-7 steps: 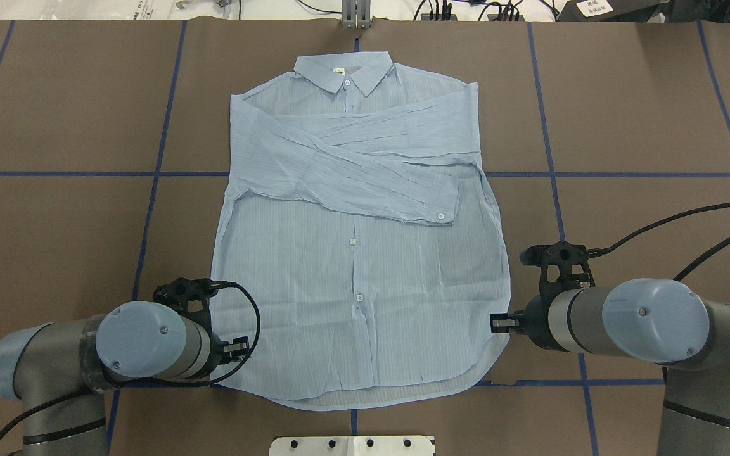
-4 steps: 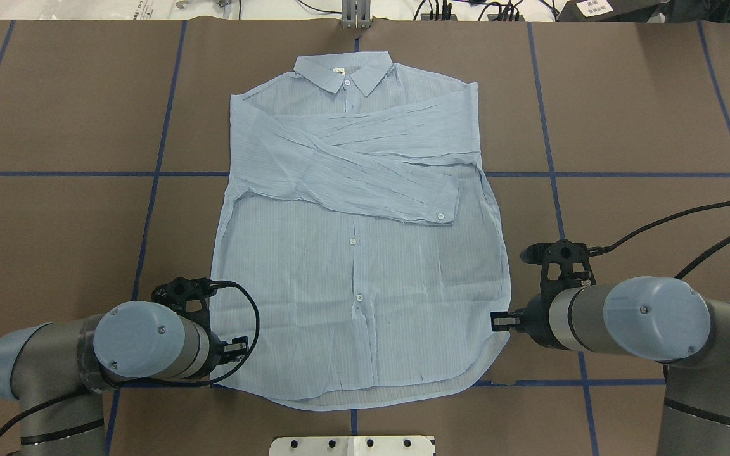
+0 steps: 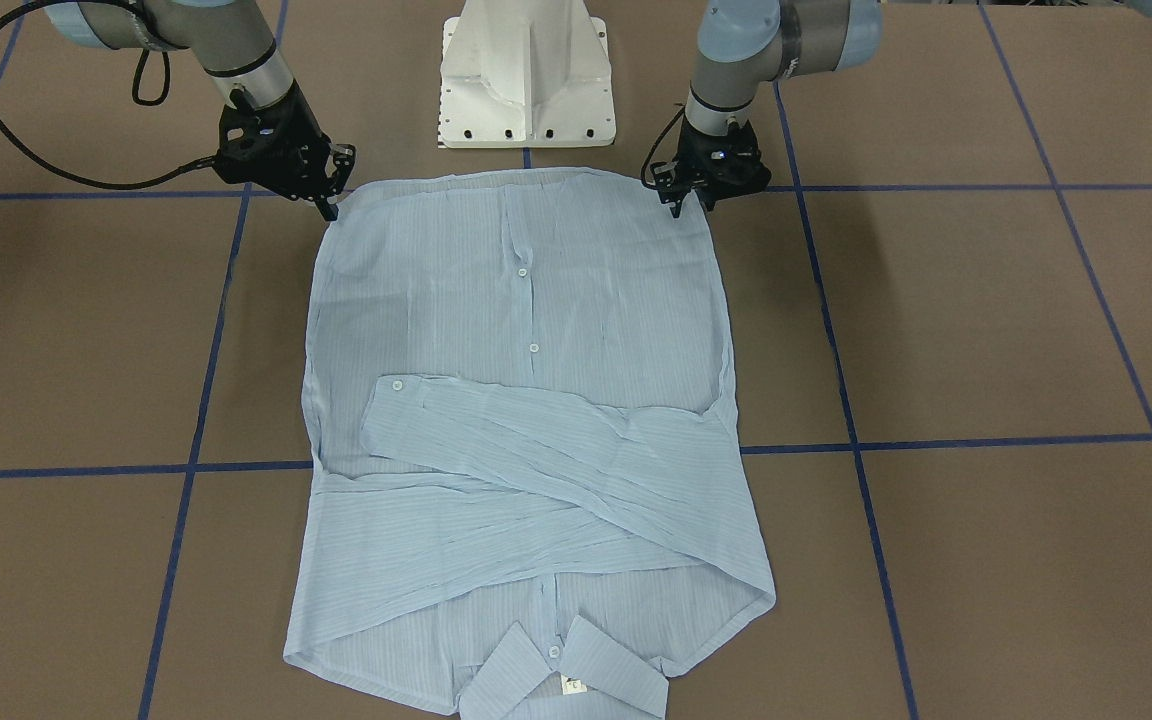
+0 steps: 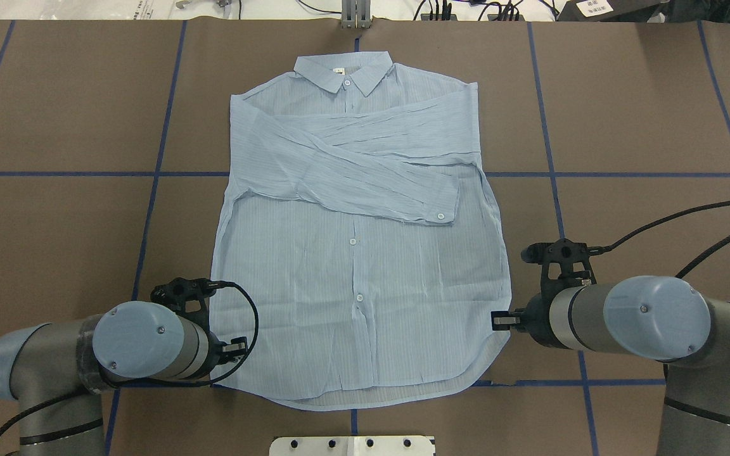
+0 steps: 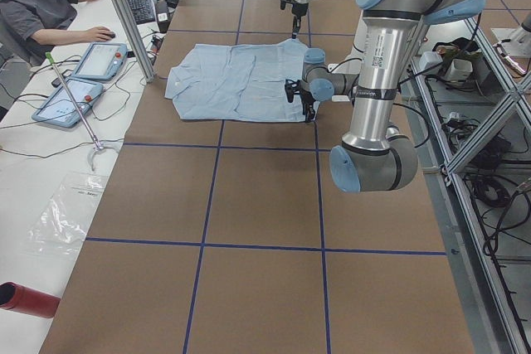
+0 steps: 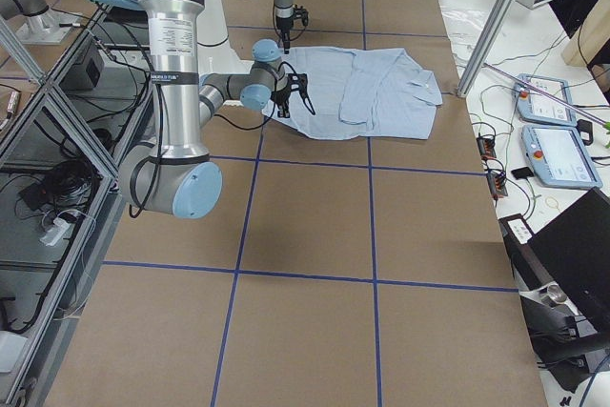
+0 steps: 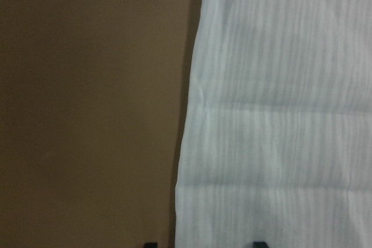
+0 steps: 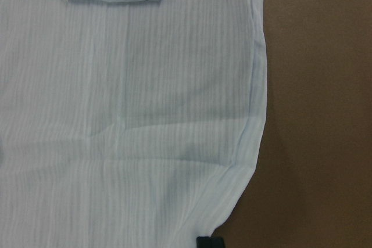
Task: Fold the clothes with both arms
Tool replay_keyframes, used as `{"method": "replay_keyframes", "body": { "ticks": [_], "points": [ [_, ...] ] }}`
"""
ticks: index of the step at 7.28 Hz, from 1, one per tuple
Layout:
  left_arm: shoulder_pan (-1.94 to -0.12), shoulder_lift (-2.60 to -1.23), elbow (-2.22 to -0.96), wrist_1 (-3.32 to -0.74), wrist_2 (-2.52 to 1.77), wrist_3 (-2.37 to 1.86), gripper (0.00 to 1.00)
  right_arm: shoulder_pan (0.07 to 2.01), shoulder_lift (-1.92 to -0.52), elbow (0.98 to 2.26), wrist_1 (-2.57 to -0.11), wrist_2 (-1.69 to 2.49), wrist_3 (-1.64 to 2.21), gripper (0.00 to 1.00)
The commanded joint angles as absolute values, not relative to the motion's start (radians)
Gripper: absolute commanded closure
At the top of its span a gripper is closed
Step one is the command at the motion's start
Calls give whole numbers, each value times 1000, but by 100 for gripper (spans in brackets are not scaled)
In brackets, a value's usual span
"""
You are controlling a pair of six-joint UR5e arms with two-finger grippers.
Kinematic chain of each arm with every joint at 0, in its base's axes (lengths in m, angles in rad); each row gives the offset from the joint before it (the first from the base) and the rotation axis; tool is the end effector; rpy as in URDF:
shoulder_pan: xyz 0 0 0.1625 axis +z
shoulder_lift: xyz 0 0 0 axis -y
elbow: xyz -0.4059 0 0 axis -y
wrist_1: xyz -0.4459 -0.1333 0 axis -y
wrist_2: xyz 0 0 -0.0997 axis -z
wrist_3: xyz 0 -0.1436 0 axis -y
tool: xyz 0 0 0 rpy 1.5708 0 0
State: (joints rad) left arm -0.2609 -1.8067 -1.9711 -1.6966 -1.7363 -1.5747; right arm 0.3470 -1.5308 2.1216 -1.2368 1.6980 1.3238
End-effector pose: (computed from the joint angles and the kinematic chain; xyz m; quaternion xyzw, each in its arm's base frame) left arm 0.5741 -0.2667 0.3259 -0.0286 0.3774 -0.0917 0.9211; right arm -0.4878 -0.2988 0.3258 0.0759 -0.4424 0.0163 0.8935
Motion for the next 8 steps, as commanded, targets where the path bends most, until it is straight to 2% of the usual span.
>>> {"method": "replay_keyframes", "body": {
  "ticks": [1,4,5,8],
  "points": [
    [-261,-1806,-1971,-1697,-1738,-1575,72,350,-1534,2121,-1236,1698,1324,100],
    [-261,-1807,-1980,-1697,-1740,-1575,85,356,-1535,2121,-1236,1701,1324,100],
    [-262,-1807,-2005,-1695,-1743,-1574,100,357,-1536,2121,-1238,1703,1324,100],
    [-281,-1809,-2060,-1646,-1744,-1562,100,373,-1532,2118,-1238,1709,1322,100]
  ]
}}
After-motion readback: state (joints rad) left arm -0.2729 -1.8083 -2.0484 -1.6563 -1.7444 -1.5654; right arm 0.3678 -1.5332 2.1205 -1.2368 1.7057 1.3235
